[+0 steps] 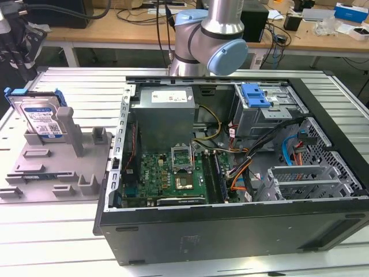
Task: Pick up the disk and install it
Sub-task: 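Pick up the disk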
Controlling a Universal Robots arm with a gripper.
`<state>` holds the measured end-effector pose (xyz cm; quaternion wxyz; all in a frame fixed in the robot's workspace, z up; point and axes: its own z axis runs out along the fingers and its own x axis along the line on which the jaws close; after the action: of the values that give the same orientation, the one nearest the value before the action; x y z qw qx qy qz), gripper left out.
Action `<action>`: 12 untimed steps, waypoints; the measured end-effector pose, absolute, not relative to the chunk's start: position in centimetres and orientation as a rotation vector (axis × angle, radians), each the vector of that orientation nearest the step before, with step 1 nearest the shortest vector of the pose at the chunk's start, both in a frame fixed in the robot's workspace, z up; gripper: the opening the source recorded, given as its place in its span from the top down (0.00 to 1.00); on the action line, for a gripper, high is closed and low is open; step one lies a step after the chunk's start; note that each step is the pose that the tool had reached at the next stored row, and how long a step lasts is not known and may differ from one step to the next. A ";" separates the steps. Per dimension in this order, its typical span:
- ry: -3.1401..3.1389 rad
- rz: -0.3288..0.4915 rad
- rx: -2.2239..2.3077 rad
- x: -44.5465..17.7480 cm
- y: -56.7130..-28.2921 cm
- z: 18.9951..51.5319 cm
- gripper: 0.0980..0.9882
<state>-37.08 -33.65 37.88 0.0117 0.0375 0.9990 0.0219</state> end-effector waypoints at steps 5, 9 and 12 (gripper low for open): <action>3.116 0.068 0.117 -37.1 -33.7 37.9 0.99; 3.117 0.068 0.109 -37.1 -33.6 37.9 0.99; 3.120 0.069 0.004 -37.1 -33.6 37.8 0.99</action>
<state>-37.07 -33.65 37.80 0.0104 0.0014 0.9997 0.0222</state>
